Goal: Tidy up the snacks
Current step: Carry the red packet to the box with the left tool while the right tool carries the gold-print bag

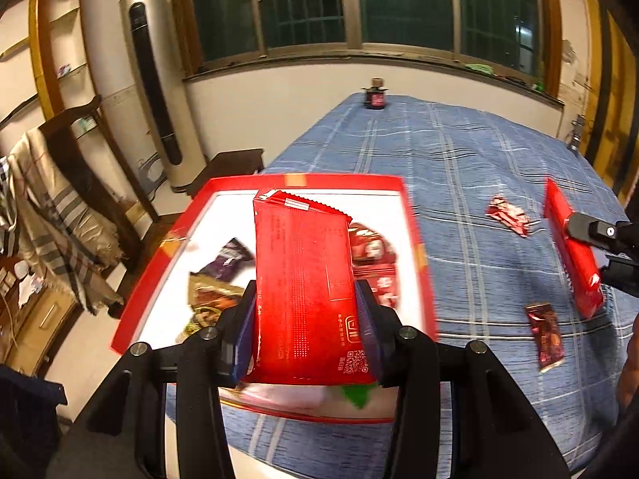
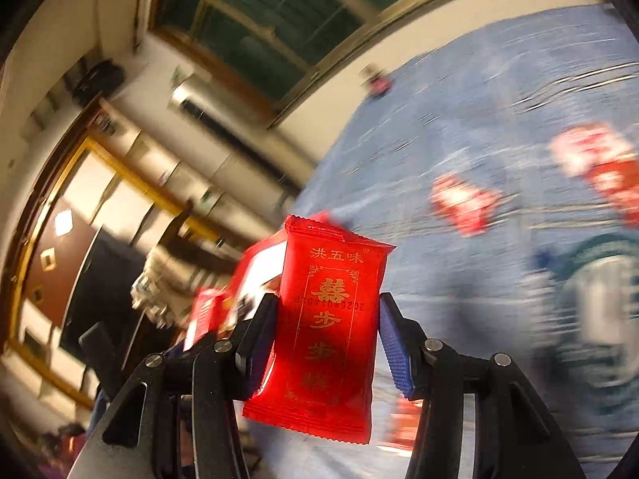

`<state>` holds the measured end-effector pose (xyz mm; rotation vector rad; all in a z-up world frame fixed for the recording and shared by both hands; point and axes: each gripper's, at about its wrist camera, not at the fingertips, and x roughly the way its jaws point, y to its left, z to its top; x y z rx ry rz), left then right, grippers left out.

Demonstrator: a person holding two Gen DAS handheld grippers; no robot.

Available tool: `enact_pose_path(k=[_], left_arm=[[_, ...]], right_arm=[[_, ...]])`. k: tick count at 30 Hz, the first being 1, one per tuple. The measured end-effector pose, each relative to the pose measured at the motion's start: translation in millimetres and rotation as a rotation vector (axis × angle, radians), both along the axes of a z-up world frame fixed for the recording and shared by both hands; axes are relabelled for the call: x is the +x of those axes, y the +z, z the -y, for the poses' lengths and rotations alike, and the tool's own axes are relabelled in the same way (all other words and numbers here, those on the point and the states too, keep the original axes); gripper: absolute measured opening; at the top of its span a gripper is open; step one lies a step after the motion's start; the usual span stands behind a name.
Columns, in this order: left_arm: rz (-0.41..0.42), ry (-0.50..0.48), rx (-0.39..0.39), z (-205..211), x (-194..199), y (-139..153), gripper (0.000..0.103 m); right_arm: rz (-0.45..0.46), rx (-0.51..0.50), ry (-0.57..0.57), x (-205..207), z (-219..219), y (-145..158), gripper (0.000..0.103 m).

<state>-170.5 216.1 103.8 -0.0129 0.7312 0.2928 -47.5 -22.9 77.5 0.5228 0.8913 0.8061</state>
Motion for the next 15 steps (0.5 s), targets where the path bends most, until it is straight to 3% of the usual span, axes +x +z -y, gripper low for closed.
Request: enact_pose_path(k=[8,15], left_arm=[[-0.011,0.053,0.010,-32.0,-1.0,-8.7,0.044],[-0.012,0.077,0.020,-54.3,5.0,-11.2,0.044]], right_arm=[[0.017,-0.002,0.180,-11.1,-120.3,7.0,0.051],[0.034,-0.058,0.189,-8.2,-164.8,-6.9,0.051]])
